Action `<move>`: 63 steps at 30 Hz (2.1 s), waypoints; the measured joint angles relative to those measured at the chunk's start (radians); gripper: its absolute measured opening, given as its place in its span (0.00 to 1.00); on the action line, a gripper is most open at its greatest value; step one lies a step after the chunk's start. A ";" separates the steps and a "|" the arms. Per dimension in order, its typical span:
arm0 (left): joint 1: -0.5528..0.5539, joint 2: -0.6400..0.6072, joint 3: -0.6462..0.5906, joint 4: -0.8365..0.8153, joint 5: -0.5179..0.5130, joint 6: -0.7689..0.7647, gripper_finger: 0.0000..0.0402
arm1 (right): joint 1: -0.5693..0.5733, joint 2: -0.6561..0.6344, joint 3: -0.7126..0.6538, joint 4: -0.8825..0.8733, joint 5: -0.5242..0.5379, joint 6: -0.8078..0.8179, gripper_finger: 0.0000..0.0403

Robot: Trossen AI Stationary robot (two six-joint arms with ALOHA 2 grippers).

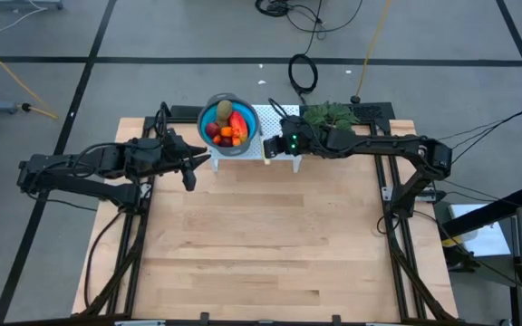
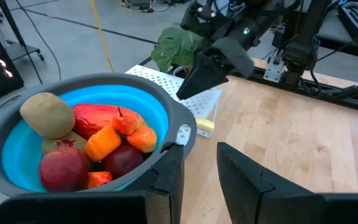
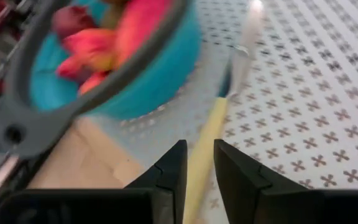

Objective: Pick & Place Fruit
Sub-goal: Put the table knife on the shelf

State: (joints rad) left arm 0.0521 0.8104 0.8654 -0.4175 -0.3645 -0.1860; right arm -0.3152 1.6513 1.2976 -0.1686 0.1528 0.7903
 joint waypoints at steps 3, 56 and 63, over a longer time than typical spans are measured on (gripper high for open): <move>0.000 0.000 0.000 0.000 0.007 -0.018 0.23 | 0.022 -0.013 0.001 0.010 0.000 -0.094 0.15; -0.152 0.104 0.001 0.227 -0.162 -0.237 0.23 | 0.106 -0.111 -0.012 -0.080 -0.227 -0.486 0.43; -0.152 0.104 0.001 0.227 -0.161 -0.205 0.23 | 0.096 -0.111 0.088 -0.190 -0.163 -0.431 0.45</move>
State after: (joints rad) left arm -0.1001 0.9146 0.8661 -0.1905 -0.5259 -0.3914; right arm -0.2191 1.5398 1.3861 -0.3581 -0.0105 0.3592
